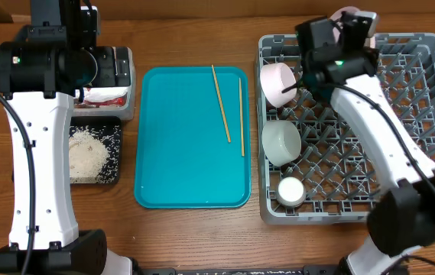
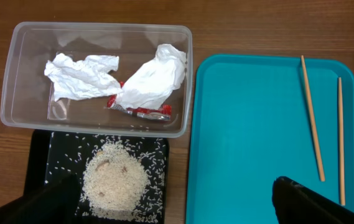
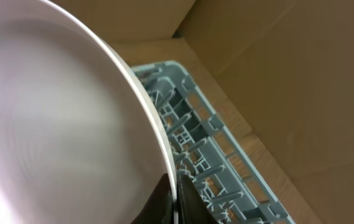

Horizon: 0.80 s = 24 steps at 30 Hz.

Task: Sort waste into correct bins and load items into the dishwasher
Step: 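Stand the pink plate upright in the back of the rack and release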

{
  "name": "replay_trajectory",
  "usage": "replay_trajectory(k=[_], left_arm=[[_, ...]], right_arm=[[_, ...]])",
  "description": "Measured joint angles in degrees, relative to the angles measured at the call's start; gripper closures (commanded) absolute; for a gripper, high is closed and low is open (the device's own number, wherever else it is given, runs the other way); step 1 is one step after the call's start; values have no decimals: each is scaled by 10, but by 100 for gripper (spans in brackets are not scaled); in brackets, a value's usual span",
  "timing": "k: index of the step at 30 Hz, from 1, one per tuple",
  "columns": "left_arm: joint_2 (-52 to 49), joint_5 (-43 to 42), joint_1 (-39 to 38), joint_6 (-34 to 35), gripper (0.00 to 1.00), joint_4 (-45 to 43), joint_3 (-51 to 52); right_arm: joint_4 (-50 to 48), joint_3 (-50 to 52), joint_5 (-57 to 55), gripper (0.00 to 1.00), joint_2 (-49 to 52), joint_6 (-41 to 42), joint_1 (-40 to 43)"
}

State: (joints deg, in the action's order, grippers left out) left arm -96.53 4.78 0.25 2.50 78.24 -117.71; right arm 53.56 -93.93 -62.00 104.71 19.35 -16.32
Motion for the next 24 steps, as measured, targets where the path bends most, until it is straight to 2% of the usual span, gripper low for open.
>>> replay_trajectory(k=[4, 6, 7, 8, 9, 10, 11, 13, 19, 24], left_arm=[[0, 0, 0, 0, 0, 0, 0], [0, 0, 0, 0, 0, 0, 0], [0, 0, 0, 0, 0, 0, 0], [0, 0, 0, 0, 0, 0, 0], [0, 0, 0, 0, 0, 0, 0], [0, 0, 0, 0, 0, 0, 0], [0, 0, 0, 0, 0, 0, 0], [0, 0, 0, 0, 0, 0, 0], [0, 0, 0, 0, 0, 0, 0], [0, 0, 0, 0, 0, 0, 0]], right_arm=[[-3, 1, -3, 96, 41, -1, 0], [-2, 1, 2, 87, 53, -1, -1], [1, 1, 21, 52, 61, -5, -1], [1, 1, 28, 34, 63, -3, -1], [-1, 1, 39, 19, 64, -1, -1], [-2, 1, 69, 11, 65, -2, -1], [-2, 2, 78, 6, 65, -1, -1], [0, 2, 103, 0, 65, -2, -1], [46, -24, 202, 0, 60, 0, -1], [92, -112, 299, 0, 2, -1, -1]])
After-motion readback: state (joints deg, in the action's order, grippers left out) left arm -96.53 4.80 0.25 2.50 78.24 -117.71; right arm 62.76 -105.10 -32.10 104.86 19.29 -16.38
